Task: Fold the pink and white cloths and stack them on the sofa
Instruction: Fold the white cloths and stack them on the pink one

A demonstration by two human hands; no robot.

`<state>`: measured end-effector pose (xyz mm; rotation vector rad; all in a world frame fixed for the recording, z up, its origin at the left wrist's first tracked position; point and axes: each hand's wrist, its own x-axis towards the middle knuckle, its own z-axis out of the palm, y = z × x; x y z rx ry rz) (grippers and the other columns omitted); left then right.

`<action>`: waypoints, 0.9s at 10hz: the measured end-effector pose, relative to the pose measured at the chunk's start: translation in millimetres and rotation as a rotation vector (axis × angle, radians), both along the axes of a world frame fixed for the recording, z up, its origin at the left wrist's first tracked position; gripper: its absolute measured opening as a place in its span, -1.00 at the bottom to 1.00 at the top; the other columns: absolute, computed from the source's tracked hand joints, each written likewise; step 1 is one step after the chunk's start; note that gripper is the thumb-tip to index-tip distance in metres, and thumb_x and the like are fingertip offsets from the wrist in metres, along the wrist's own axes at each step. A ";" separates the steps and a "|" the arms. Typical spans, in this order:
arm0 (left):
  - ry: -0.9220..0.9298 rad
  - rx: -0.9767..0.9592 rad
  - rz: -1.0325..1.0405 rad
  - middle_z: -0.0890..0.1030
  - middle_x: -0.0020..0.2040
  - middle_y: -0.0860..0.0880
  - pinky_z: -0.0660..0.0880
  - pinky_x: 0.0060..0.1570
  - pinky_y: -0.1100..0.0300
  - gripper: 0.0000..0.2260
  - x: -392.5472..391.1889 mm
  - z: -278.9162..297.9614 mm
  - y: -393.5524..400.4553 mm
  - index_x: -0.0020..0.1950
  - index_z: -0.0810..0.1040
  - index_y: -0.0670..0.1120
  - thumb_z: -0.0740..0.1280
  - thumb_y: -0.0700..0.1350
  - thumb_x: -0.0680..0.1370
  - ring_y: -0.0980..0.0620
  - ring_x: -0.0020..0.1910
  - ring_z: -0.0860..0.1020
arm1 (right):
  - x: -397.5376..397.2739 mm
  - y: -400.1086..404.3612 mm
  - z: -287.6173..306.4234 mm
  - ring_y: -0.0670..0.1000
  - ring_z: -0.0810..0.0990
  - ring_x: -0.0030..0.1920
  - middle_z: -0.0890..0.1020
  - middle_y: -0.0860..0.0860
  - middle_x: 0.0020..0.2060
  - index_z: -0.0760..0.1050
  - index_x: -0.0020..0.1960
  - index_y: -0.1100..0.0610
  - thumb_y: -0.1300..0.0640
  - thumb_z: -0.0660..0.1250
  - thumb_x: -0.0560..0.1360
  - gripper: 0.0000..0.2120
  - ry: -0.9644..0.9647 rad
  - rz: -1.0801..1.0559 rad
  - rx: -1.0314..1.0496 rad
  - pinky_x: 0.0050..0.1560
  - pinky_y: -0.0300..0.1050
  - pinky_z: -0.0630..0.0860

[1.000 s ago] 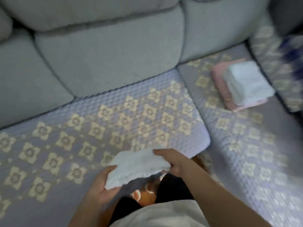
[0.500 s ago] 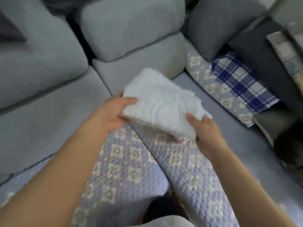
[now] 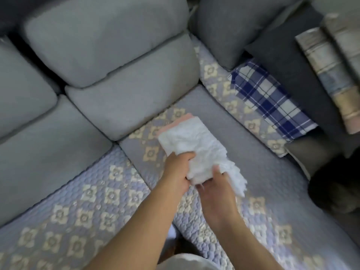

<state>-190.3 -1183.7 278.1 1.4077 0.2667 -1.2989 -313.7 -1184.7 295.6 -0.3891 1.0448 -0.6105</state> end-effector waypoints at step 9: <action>-0.488 -0.104 -0.082 0.69 -0.19 -0.09 0.62 -0.22 0.09 -0.89 96.8 80.8 -50.2 0.02 0.56 -0.06 0.26 -0.10 0.62 -0.07 -0.24 0.66 | -29.9 -171.4 83.7 -0.04 0.65 -0.43 0.66 -0.01 -0.42 0.61 -0.27 0.12 0.20 0.42 0.33 -0.99 0.091 0.085 -0.218 -0.43 -0.21 0.58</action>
